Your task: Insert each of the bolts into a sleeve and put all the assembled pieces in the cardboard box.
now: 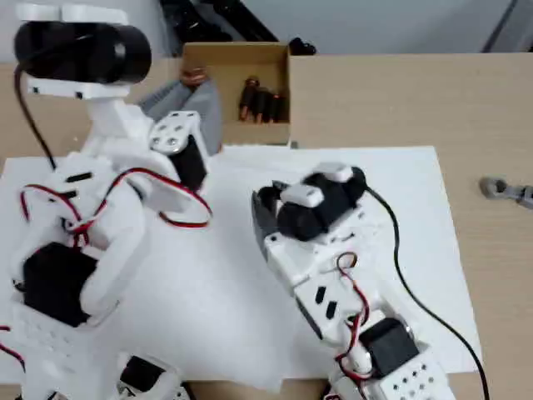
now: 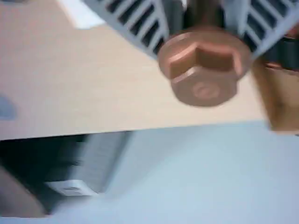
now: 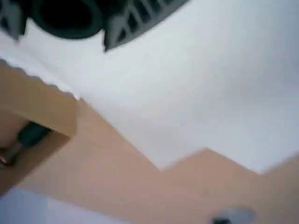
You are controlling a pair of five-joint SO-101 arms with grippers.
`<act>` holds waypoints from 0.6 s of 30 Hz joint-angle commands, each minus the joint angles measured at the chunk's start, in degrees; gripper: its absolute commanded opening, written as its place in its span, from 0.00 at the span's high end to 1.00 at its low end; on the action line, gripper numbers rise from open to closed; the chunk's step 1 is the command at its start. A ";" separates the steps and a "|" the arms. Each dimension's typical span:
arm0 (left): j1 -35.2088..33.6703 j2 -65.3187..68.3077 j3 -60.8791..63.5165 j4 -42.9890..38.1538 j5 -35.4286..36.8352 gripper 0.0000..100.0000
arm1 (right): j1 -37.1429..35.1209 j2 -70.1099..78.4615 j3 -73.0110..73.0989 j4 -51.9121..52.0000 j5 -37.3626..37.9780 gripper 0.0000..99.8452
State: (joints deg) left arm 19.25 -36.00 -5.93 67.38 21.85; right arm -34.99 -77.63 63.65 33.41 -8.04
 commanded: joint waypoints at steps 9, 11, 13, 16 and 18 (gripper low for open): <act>3.43 0.00 7.08 -10.90 1.67 1.00 | -4.97 -2.86 -0.70 -3.30 -5.10 1.00; 3.96 0.00 8.40 -10.90 1.58 1.00 | -5.32 -2.77 -0.70 -5.58 -5.01 1.00; 3.96 0.00 9.45 -10.73 1.05 1.00 | -5.32 -2.77 -0.70 -6.73 -4.48 1.00; 3.78 -0.53 10.42 -10.11 -0.97 1.00 | -5.32 -2.77 -0.70 -6.99 -3.69 1.00; 3.78 -0.53 10.42 -8.79 -1.23 1.00 | -5.23 -2.77 -0.70 -6.99 -3.69 1.00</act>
State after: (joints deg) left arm 22.95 -36.00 4.88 58.42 21.49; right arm -39.65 -79.47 63.74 28.13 -12.44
